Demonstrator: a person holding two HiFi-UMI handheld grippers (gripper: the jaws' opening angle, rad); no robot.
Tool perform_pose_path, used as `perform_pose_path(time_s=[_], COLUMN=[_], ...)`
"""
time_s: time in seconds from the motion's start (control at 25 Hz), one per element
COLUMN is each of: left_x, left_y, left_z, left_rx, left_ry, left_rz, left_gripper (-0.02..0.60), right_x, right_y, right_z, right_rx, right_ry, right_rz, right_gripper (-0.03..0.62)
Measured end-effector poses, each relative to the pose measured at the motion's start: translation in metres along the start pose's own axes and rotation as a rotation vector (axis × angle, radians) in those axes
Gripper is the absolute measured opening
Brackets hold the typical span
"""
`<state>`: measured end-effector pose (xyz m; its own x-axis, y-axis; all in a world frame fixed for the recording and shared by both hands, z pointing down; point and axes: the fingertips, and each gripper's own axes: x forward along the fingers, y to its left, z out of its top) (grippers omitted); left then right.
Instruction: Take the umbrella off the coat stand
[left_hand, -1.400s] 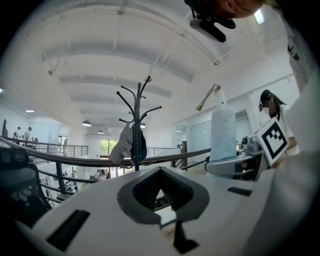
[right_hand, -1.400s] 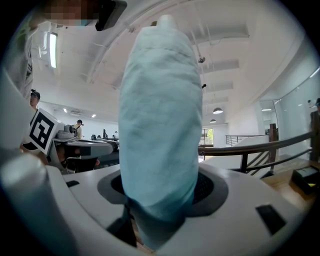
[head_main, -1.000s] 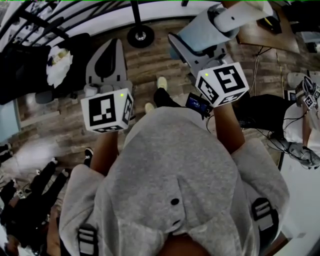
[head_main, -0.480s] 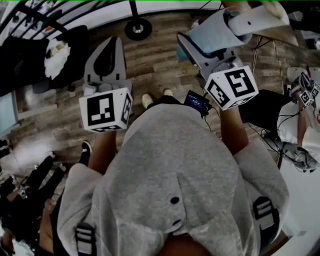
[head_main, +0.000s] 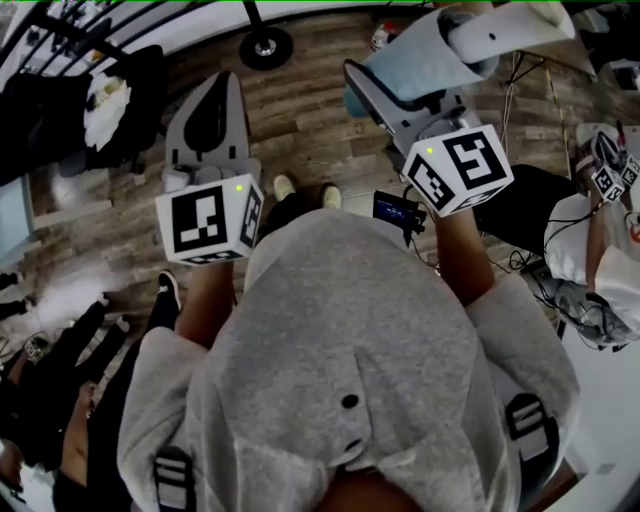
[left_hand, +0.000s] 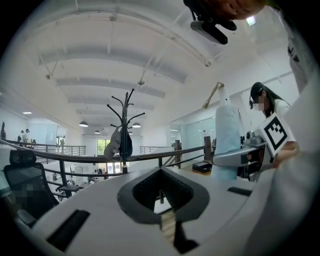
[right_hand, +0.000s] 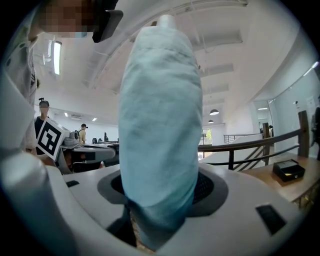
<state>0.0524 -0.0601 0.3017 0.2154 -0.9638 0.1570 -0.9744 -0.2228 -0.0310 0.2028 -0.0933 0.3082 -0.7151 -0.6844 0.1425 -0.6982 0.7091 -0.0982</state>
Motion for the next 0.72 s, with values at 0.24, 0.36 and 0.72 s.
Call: perform_pose_path(time_s=[0.24, 0.36, 0.72], left_x=[-0.009, -0.004, 0.006], left_y=[-0.026, -0.038, -0.046], left_z=[0.005, 0.004, 0.009], left_rx=[0.002, 0.01, 0.014], left_ry=[-0.006, -0.006, -0.013], left_rz=[-0.006, -0.008, -0.029], left_gripper=[0.011, 0.011, 0.011], right_x=[-0.023, -0.029, -0.029], right_y=[-0.003, -0.012, -0.016], right_z=[0.001, -0.004, -0.001], right_rx=[-0.016, -0.017, -0.055], right_ry=[0.007, 0.006, 0.025], right_rz=[-0.003, -0.001, -0.007], right_gripper=[0.279, 0.279, 0.279])
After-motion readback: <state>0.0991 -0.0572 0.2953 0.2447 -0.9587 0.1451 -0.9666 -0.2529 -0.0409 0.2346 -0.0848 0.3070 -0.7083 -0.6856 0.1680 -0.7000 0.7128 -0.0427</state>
